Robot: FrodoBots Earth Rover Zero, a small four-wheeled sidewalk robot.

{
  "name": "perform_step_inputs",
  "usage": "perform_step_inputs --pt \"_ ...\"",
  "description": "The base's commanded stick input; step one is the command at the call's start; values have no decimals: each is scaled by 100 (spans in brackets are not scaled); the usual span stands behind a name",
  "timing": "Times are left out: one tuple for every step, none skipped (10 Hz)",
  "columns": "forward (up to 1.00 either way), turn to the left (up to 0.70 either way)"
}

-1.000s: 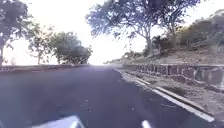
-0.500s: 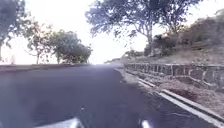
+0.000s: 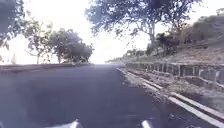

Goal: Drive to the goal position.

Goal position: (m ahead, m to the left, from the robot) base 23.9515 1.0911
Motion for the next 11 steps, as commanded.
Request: perform_step_inputs --pt "70 0" --pt "70 0" --pt "70 0" --pt "70 0" --pt "70 0" --pt "70 0" --pt "70 0" --pt "70 0" --pt "70 0" --pt "70 0" --pt "70 0"
